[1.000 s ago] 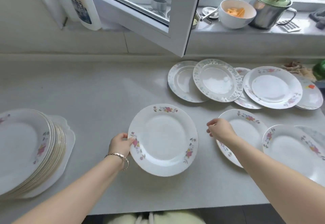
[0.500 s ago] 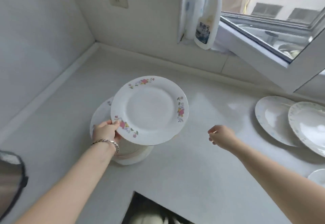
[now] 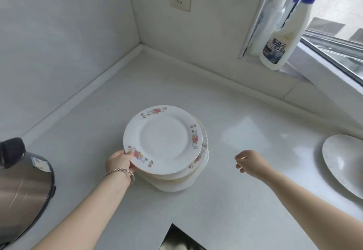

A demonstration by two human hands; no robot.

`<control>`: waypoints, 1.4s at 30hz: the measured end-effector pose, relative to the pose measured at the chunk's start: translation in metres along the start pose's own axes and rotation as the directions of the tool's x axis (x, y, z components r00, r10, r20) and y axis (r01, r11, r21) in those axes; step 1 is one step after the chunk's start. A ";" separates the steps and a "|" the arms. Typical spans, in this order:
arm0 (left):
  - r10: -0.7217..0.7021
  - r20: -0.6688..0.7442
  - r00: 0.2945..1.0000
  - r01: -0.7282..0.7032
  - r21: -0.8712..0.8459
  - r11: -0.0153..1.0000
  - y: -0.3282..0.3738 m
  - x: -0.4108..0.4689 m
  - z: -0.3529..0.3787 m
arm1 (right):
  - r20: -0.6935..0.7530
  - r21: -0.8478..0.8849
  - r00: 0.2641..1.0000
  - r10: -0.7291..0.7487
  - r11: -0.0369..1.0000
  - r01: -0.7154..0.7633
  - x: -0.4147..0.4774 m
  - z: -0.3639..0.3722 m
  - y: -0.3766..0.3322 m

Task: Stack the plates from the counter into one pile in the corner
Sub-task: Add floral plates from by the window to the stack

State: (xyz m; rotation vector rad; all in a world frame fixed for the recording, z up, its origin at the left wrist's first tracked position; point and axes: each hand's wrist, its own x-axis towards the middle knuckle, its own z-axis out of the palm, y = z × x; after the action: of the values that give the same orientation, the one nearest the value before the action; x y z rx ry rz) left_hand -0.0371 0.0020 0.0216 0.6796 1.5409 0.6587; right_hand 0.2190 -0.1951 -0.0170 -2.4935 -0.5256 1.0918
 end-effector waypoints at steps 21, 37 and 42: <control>0.241 0.201 0.950 -0.295 0.834 0.467 -0.003 0.016 -0.008 | 0.022 -0.086 0.999 0.026 0.996 -0.024 -0.014 0.005 0.012; 0.352 0.536 0.767 -0.511 0.843 -0.168 0.007 -0.019 0.015 | 0.034 -0.063 0.997 0.064 0.996 -0.062 -0.020 0.010 0.023; 0.049 0.749 0.660 -0.749 0.653 0.113 -0.002 -0.051 0.083 | -0.012 0.015 0.988 0.157 0.988 -0.157 -0.031 -0.004 0.043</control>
State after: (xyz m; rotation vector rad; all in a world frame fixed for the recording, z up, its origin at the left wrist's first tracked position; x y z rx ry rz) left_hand 0.0487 -0.0362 0.0478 2.1949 0.9400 -0.2873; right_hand 0.2111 -0.2478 -0.0157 -2.5638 -0.3211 1.1312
